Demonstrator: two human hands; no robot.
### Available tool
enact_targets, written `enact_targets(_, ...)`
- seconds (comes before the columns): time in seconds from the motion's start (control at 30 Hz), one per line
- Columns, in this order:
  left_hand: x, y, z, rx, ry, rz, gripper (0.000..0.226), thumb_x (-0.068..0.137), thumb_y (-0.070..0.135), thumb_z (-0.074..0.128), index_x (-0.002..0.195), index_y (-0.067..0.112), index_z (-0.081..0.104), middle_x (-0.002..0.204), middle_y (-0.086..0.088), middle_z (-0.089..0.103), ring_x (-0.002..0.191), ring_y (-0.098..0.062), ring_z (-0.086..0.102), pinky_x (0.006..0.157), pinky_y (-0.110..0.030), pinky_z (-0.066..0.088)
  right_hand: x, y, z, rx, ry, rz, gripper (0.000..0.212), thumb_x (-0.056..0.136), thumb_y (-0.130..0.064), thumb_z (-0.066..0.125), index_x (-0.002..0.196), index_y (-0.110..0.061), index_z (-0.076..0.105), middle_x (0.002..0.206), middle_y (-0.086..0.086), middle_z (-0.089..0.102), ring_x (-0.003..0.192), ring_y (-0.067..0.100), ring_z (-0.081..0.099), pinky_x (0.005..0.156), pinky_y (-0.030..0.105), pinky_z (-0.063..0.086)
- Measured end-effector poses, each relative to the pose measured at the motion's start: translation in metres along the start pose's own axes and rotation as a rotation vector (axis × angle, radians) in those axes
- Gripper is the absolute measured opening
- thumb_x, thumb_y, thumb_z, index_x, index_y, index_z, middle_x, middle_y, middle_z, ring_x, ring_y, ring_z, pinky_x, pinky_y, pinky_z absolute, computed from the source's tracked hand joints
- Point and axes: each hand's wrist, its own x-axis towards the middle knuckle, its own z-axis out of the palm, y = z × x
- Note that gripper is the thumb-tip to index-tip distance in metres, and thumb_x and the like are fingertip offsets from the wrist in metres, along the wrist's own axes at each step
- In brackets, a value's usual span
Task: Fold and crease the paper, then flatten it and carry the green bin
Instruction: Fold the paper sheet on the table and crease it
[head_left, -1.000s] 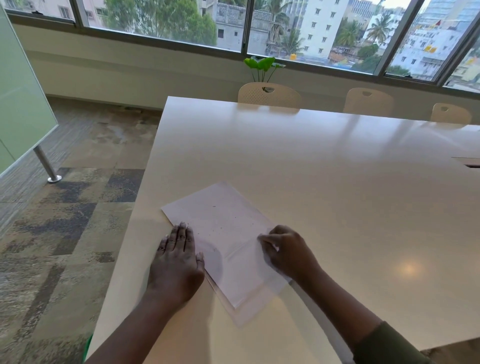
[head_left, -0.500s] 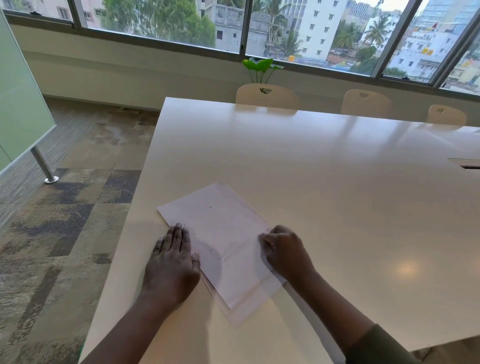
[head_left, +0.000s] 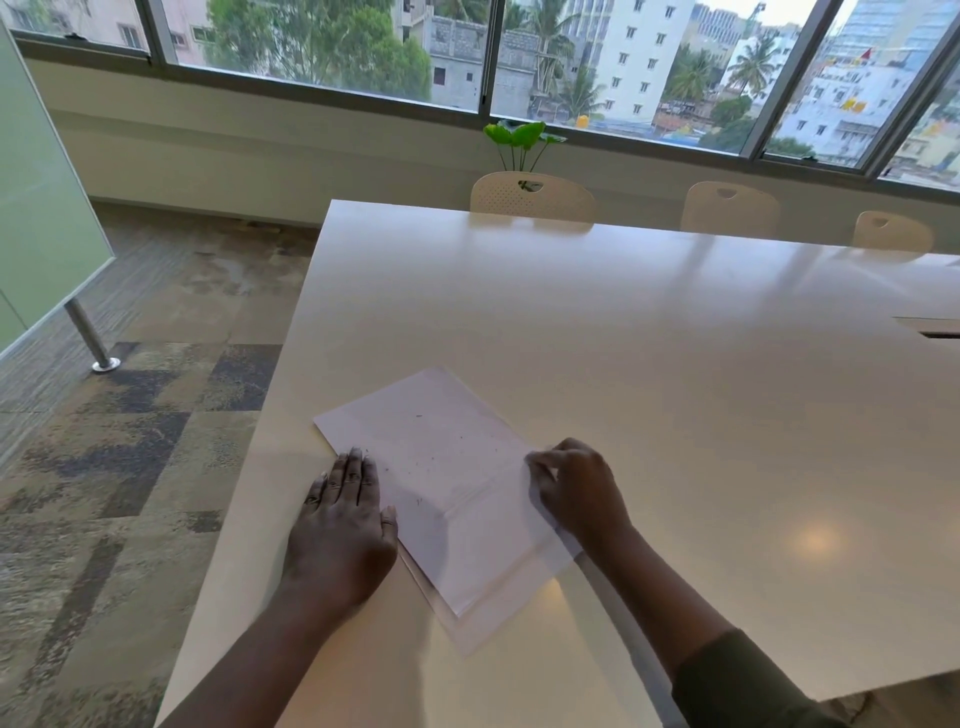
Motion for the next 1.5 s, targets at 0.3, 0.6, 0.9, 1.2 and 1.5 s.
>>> enact_targets(0.3,0.0,0.0,-0.001,0.0,-0.007,-0.007,0.078,0.084,0.043,0.004,0.153,0.007,-0.003,0.163,-0.008,-0.005,0.15,-0.017,-0.005,0.12,-0.034,-0.001,0.009,-0.008,0.005,0.009,-0.019,-0.005,0.011,0.077,-0.011,0.066,0.075,-0.016,0.076,0.07,0.007,0.061,0.064,0.024,0.063,0.061,0.026,0.049)
enact_targets(0.6,-0.001,0.001,-0.002,0.006,0.001,-0.003,0.077,0.085,0.042,0.003,0.154,0.008,-0.002,0.163,-0.007,-0.006,0.15,-0.016,-0.005,0.12,-0.033,-0.002,-0.001,-0.018,0.004,0.048,-0.072,-0.056,0.015,0.078,-0.013,0.064,0.081,-0.018,0.078,0.075,0.005,0.065,0.066,0.02,0.063,0.063,0.024,0.05)
enact_targets(0.9,-0.002,0.001,-0.004,-0.012,-0.017,-0.006,0.075,0.087,0.043,0.005,0.153,0.008,-0.006,0.162,-0.007,-0.01,0.15,-0.015,-0.008,0.121,-0.034,-0.002,-0.019,-0.05,0.012,0.139,-0.197,-0.296,0.018,0.087,-0.017,0.061,0.092,-0.023,0.078,0.08,-0.001,0.066,0.071,0.012,0.061,0.066,0.022,0.05)
enact_targets(1.2,-0.004,0.001,-0.005,-0.022,-0.021,-0.005,0.068,0.097,0.041,0.014,0.153,0.009,-0.009,0.162,-0.007,-0.011,0.15,-0.016,-0.008,0.121,-0.034,-0.002,-0.038,-0.083,0.015,0.067,-0.276,-0.451,0.017,0.08,-0.007,0.061,0.081,-0.017,0.075,0.069,0.001,0.058,0.064,0.014,0.052,0.061,0.023,0.046)
enact_targets(1.5,-0.003,0.001,-0.004,-0.014,-0.021,-0.008,0.076,0.086,0.044,0.005,0.153,0.008,-0.006,0.162,-0.008,-0.009,0.15,-0.016,-0.007,0.12,-0.034,-0.002,-0.033,-0.078,0.018,0.041,-0.219,-0.371,0.02,0.084,-0.006,0.056,0.078,-0.015,0.072,0.07,0.001,0.055,0.067,0.018,0.054,0.061,0.028,0.049)
